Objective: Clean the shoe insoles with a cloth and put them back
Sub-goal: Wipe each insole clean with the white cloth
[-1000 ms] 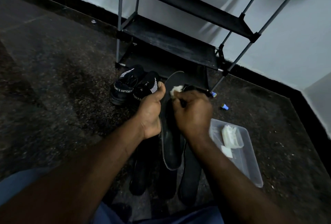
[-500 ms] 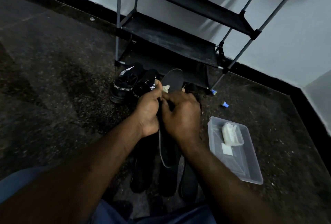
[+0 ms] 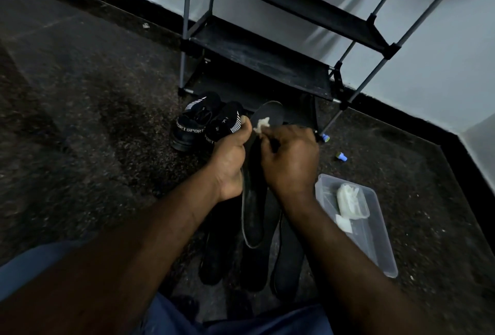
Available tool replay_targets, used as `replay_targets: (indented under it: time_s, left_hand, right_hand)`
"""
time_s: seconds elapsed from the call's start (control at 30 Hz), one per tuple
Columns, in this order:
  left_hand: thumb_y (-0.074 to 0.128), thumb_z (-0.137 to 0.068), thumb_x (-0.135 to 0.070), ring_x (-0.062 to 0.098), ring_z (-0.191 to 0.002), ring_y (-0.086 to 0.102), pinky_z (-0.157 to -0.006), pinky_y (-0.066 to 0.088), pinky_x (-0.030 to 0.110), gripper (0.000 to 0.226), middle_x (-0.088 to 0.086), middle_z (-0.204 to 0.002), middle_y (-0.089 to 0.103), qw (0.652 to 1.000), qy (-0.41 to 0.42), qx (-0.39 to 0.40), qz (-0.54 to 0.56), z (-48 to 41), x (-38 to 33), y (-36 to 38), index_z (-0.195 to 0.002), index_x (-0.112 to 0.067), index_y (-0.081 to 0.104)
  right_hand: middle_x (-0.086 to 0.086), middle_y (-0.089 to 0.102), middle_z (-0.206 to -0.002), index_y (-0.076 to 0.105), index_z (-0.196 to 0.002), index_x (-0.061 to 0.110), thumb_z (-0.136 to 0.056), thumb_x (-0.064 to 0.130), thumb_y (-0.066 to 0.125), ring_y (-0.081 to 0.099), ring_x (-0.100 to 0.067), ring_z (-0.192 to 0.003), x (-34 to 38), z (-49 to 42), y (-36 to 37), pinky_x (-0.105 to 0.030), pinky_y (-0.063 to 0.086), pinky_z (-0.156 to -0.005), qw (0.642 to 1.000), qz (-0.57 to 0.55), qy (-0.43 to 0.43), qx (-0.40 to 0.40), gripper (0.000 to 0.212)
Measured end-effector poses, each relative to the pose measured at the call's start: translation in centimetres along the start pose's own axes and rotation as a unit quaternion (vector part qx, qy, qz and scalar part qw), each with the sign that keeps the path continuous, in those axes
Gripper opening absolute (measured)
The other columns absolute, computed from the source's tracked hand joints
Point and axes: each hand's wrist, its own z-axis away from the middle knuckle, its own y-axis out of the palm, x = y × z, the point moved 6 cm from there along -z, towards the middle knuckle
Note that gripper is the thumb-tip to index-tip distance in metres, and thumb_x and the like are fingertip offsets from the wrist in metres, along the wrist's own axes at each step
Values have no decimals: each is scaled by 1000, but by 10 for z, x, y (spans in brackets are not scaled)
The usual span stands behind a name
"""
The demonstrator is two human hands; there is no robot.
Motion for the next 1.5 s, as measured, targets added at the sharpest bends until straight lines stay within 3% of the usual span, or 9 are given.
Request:
replay_targets:
  time_s: [0.17, 0.37, 0.53, 0.63, 0.7, 1.07, 1.27, 1.37, 1.5]
  left_hand:
    - [40, -102, -65, 29, -121, 67, -97, 55, 42, 65, 13, -132, 69, 1000, -2, 10, -1, 4, -4, 5, -136, -16, 66]
    - [41, -104, -59, 18, -96, 77, -76, 61, 27, 58, 8, -105, 79, 1000, 22, -18, -2, -1, -7, -6, -118, -10, 70]
    - [37, -101, -68, 29, -123, 66, -97, 57, 38, 75, 14, -133, 69, 1000, 0, 6, 12, -4, -5, -5, -136, -7, 65]
    - [41, -102, -64, 30, -116, 69, -85, 62, 40, 67, 13, -130, 71, 1000, -14, 10, 17, -2, 1, 2, -136, -13, 65]
    - [43, -100, -64, 32, -120, 67, -87, 62, 44, 66, 14, -132, 69, 1000, -12, 8, 11, -2, 3, 2, -138, -15, 64]
    - [45, -99, -66, 35, -123, 66, -91, 59, 40, 72, 17, -130, 70, 1000, -9, -21, 10, -6, 3, -8, -134, -7, 67]
    - [43, -101, -64, 36, -118, 68, -94, 58, 50, 65, 16, -130, 70, 1000, -17, 16, 15, -5, 3, 1, -135, -13, 66]
    - [49, -98, -67, 35, -118, 69, -99, 56, 52, 64, 15, -128, 71, 1000, -9, -5, -3, -8, 3, -8, -132, -17, 69]
    - [54, -94, -69, 28, -112, 70, -89, 57, 39, 69, 14, -129, 71, 999, 1, -50, -20, -9, 2, -20, -131, -13, 69]
  right_hand:
    - [-2, 76, -96, 81, -103, 21, -87, 19, 67, 64, -28, -90, -4, -22, -5, -24, 37, -79, 999, -26, 26, -40, 21]
    - [0, 71, -95, 79, -113, 22, -89, 17, 62, 57, -24, -85, 19, 24, 20, -30, 43, -79, 997, -59, -48, 32, 30]
    - [6, 72, -94, 81, -100, 26, -86, 32, 60, 59, -28, -89, -11, 21, 5, -41, 49, -75, 998, 28, -54, 31, 25]
    - [2, 75, -94, 82, -99, 26, -85, 38, 52, 63, -30, -92, -29, 0, 0, -47, 52, -82, 1000, 16, 11, 15, 35]
    - [2, 75, -96, 81, -101, 26, -84, 38, 50, 64, -30, -94, -26, -6, 0, -47, 51, -85, 1000, 4, 20, 12, 37]
    - [10, 73, -93, 81, -100, 33, -82, 36, 57, 61, -24, -92, 1, 25, 6, -42, 48, -76, 994, 13, -72, 82, 30]
    - [5, 76, -103, 80, -104, 31, -84, 41, 47, 66, -27, -99, -26, -25, -7, -47, 51, -88, 999, 0, 37, 12, 41]
    - [4, 73, -104, 80, -106, 30, -85, 37, 48, 63, -27, -99, -14, -13, 7, -47, 52, -86, 999, -10, 11, 44, 39]
    - [9, 72, -101, 81, -105, 30, -82, 35, 47, 60, -24, -95, 11, 19, 17, -40, 48, -78, 995, -20, -50, 82, 40]
